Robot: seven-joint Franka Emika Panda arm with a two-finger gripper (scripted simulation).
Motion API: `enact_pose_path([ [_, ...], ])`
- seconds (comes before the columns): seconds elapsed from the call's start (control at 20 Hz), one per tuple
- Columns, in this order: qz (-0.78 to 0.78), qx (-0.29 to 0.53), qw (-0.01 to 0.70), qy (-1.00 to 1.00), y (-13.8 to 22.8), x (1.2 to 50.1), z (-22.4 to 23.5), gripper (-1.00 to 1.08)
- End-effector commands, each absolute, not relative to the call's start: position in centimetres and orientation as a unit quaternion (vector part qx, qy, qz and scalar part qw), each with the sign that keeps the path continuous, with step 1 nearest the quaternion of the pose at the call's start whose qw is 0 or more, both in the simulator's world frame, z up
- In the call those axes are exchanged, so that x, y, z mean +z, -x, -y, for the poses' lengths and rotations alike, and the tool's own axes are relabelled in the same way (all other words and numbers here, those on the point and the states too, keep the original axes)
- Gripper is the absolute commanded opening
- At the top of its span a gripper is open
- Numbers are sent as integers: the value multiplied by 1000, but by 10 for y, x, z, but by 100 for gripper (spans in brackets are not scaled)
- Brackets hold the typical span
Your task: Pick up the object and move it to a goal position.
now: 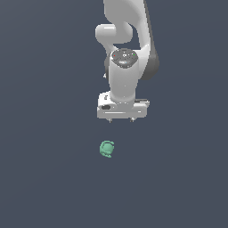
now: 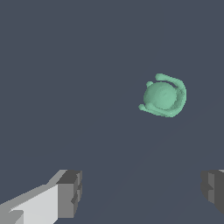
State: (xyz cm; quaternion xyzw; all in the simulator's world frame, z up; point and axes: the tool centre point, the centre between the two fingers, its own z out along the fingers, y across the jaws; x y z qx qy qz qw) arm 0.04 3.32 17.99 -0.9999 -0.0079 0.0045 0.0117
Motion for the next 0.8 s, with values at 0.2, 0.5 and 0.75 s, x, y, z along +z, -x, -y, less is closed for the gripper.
enact_pose_path([
  [0.2,15,1,8,1000,-1,182,-37,100],
  [0.5,36,-8,1,999,0,188,-49,100],
  [0.75,30,-7,2,1000,-2,186,-46,100],
])
